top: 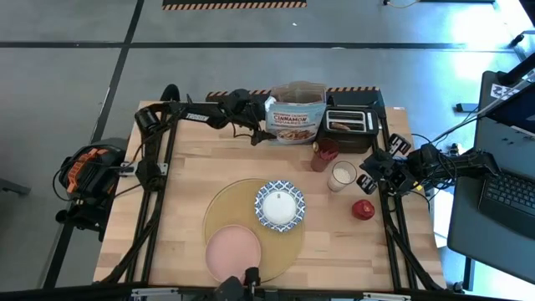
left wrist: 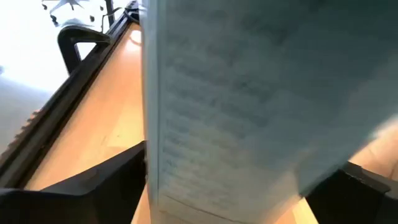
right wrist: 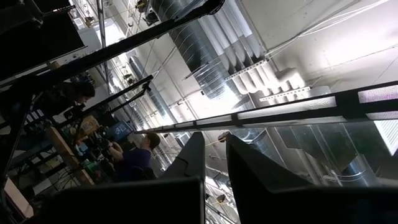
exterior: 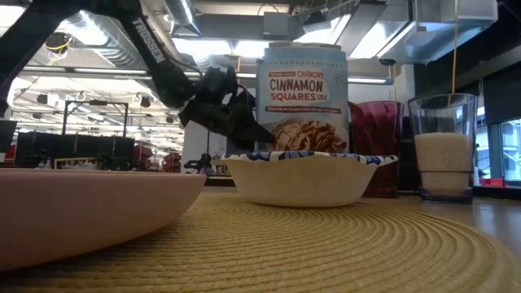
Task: Arrange a breakfast setting
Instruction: Pour the cereal from the cereal box into the white pattern bowl
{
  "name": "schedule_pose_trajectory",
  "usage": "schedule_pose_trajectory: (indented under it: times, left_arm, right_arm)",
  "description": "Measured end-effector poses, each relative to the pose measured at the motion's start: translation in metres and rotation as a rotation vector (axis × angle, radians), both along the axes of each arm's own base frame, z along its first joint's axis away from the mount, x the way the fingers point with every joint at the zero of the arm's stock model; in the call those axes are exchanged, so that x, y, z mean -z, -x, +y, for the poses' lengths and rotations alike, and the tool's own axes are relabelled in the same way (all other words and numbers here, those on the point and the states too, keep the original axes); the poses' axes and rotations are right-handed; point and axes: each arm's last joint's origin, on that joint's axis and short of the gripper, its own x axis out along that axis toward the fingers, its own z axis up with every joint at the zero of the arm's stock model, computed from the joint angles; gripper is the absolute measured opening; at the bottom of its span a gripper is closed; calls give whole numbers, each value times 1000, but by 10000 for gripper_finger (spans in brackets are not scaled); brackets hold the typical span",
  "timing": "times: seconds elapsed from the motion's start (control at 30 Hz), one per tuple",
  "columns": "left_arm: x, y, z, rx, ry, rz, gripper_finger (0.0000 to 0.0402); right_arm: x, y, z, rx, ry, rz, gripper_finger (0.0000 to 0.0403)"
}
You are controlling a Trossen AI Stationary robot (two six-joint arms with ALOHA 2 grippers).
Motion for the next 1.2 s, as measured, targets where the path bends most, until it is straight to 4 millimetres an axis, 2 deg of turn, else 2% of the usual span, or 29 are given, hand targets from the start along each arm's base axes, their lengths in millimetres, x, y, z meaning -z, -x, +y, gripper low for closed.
schedule_pose_trajectory:
  times: [0.13,0.4,0.83,1.2]
  left_arm:
    - [18,-4,1,11,51,-11,327]
    - [13,-6,1,8,48,-56,271]
    - [13,-11,-5,22,39,-56,226]
    - [8,3,12,-38,80,-46,212]
  right_arm:
    - [0,0,0,-3,-3,1,37]
    - [0,0,0,-5,-5,3,37]
    - [1,-1,0,-5,-4,15,37]
    - [2,-2,0,-16,-18,35,37]
